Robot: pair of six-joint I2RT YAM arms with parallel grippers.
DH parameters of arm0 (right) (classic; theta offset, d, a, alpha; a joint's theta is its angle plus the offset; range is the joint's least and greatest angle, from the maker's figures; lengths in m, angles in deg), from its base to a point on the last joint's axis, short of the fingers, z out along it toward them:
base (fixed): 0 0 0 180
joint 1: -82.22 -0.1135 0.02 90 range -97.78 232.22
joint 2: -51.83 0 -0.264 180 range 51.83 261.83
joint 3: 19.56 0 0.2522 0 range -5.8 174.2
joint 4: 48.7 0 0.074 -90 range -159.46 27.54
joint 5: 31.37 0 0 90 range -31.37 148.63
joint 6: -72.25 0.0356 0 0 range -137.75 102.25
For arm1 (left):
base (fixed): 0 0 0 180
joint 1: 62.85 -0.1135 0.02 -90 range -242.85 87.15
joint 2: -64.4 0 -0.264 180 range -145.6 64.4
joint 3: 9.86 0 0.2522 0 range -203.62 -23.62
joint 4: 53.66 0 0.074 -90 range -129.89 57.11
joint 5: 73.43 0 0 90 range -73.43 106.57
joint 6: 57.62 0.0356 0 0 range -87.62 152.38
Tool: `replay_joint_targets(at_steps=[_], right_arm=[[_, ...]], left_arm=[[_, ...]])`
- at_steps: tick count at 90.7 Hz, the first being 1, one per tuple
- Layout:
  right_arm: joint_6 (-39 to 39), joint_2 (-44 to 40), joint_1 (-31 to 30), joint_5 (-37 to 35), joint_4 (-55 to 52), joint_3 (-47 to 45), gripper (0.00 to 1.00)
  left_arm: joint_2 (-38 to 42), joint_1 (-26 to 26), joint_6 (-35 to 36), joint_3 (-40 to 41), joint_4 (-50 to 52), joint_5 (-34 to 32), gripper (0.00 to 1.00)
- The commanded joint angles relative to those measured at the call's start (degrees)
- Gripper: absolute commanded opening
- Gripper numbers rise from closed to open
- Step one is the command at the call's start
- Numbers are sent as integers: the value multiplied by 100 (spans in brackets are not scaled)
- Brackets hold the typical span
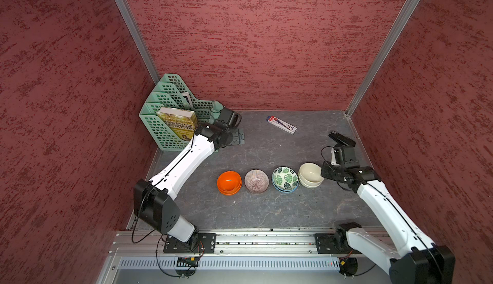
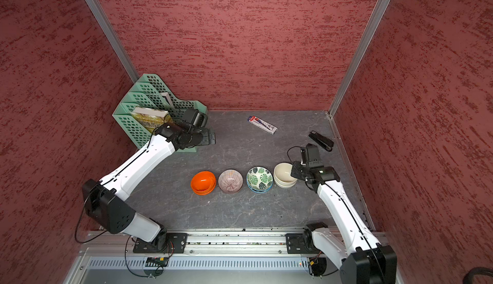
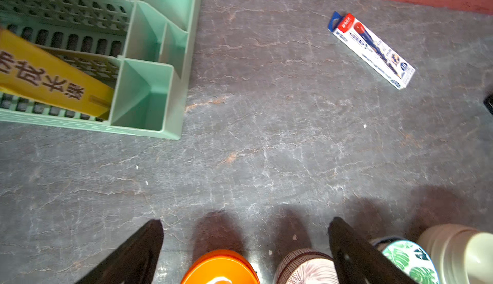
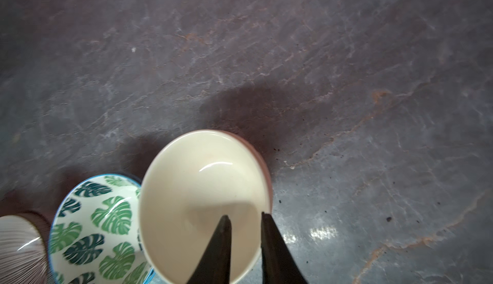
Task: Stack the bowls
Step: Place the bowl on the bowl.
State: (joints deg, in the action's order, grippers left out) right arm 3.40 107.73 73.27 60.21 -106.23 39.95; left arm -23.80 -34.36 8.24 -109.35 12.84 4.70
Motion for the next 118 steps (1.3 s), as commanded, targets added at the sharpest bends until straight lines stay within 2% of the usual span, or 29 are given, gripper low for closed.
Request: replay_joint_targets(at_steps=[1,18,38,73,118], right_arm=[[-345,-344,-129,1011,240,-73,25],[-673,10,-565,1047,-195,147,30],[-778,545,-1308,533,-454,452,30],[-663,842,-1359,432,-510,450,29],[-561,922,-1401,576,-402,264,18]], left_arm=[[-10,153,42,25,42,76,100],[-39,83,70,11,52,28,100],[-64,-66,125,-123,94,44,100],[-11,-219,155,-99,52,90,100],[20,-290,155,-55,-11,143,100]])
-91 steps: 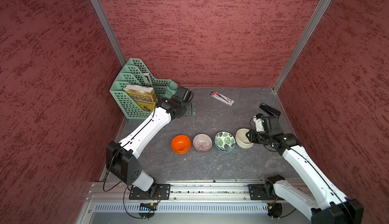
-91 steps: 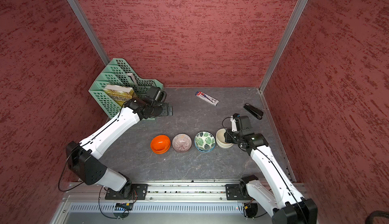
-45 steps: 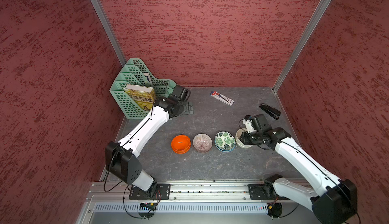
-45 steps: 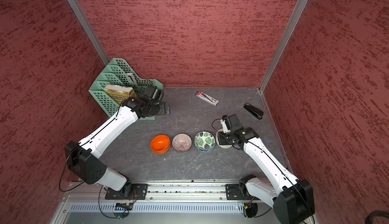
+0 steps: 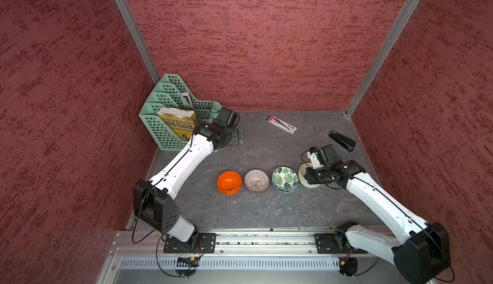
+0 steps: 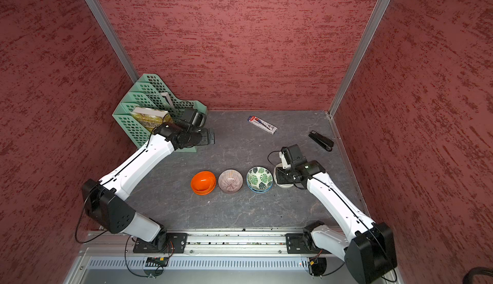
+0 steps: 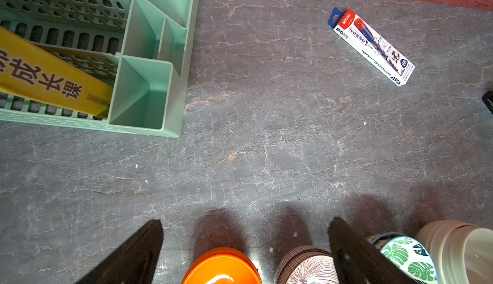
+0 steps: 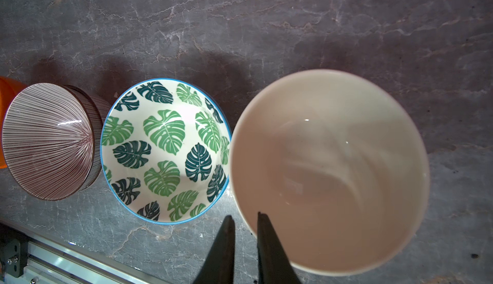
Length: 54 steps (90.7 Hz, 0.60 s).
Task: Stack the bowls
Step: Place the bowl on the bowl.
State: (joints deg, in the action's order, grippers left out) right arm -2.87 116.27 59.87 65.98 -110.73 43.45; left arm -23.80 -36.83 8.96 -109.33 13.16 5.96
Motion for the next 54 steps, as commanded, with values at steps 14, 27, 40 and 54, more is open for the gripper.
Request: replay_joint_targets(at_steps=[14,27,40,54], right_arm=[[107,163,-91,-13,103,-122,18],[120,200,-106,-60,128,-135,18],[139,203,-107,-71,149,-168,18],[165,341,-111,-54,216,-229,17]], left_arm=[[59,-79,92,-49,-49,28,100],[77,-110,92,-26,-63,52,100],[91,-130,95,8,-80,59,100],[102,-154,97,41,-94,80,100]])
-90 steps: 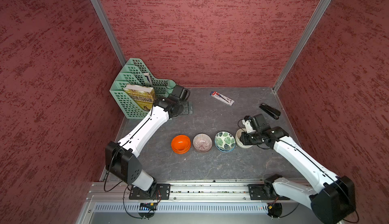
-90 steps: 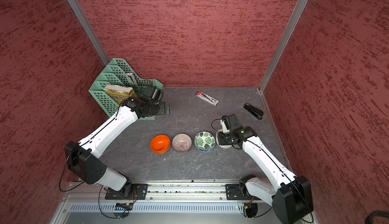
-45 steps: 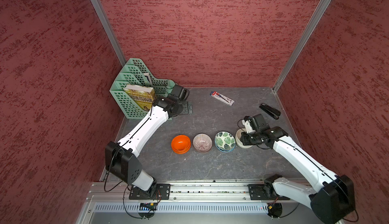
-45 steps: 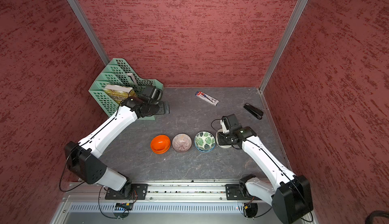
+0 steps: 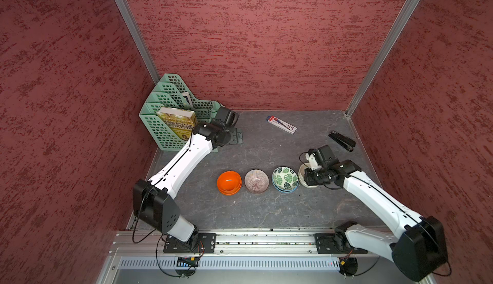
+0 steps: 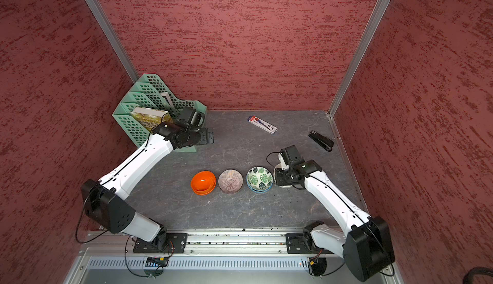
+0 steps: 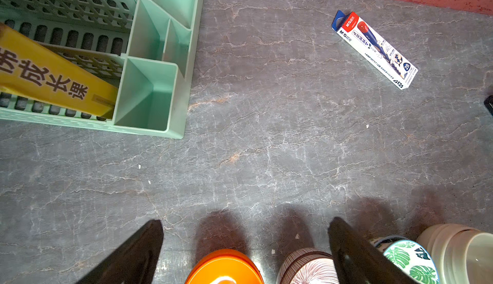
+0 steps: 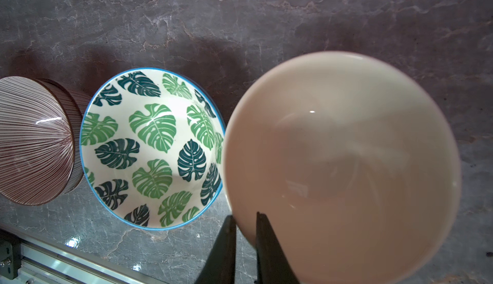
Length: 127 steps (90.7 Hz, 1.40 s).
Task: Stack the bowls
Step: Place the bowl on the bowl, then adjust the bowl on the bowl.
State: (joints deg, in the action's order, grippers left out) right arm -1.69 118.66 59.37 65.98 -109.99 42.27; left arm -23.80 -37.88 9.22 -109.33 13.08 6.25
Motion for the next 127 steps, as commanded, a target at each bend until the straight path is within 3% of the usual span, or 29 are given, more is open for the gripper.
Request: replay_joint_targets(at_steps=[1,20,38,57,90,127], right_arm=[[51,116,-57,-61,144,-117,16],[64,67,-58,-175,154,-120,16],[27,-345,-56,-356,-49,164,27],[38,-478,-277,-182,119,345,29],[-57,804,-1438,-253,690,1076,31],[71,1981,-2149,-211,1297,1275,27]], left_arm=[[102,-51,68,44,-85,55,100],[152,-93,83,72,-102,59,100],[172,-107,58,90,-139,105,100],[138,-93,44,122,-139,109,100],[-120,322,57,292,-121,88,100],[252,-271,10,340,-89,290,100]])
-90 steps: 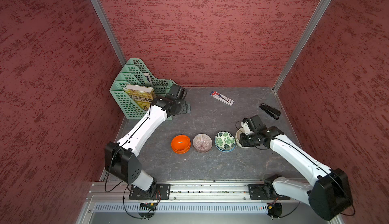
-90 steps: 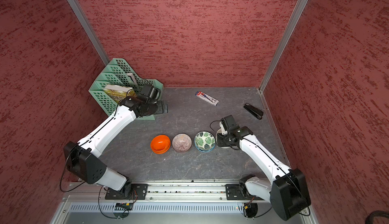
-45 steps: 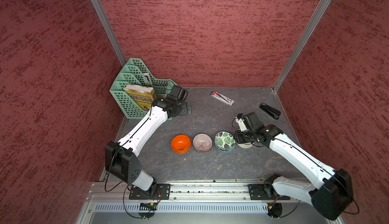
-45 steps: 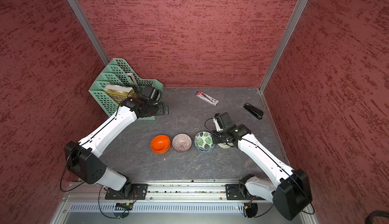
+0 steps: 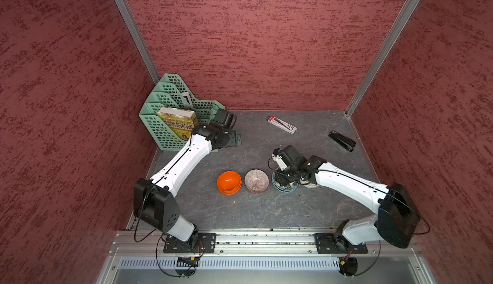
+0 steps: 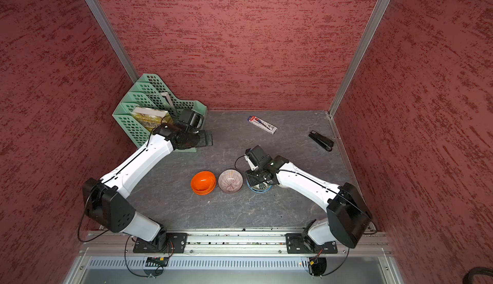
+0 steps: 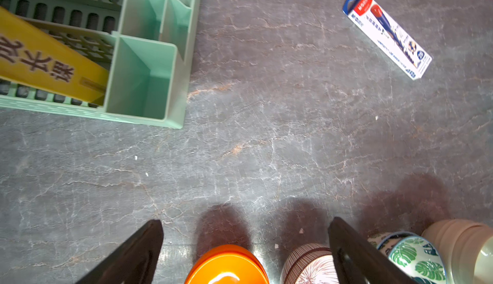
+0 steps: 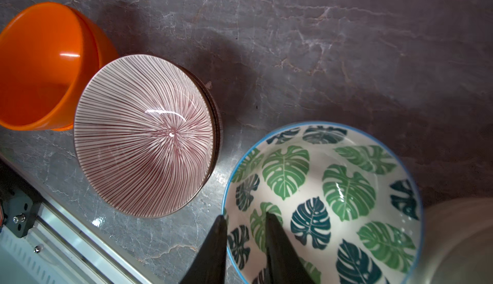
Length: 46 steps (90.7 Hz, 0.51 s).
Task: Stack the bowls
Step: Adjust the bowl on the bowl.
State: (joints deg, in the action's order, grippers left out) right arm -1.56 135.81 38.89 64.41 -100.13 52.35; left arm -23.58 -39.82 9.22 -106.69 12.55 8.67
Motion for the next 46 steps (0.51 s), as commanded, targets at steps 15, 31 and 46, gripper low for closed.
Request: replay_joint_targets(at_steps=[15,31,46], right_arm=[[64,395,-150,-85,330,355,26],[34,435,-152,-147,253,360,22],[63,497,-156,-132,331,285,16]], left_arm=[[315,-146,23,175,-58,65,100],[361,-210,24,228,-94,102,100],[385,-220,22,240,-108,100,100]])
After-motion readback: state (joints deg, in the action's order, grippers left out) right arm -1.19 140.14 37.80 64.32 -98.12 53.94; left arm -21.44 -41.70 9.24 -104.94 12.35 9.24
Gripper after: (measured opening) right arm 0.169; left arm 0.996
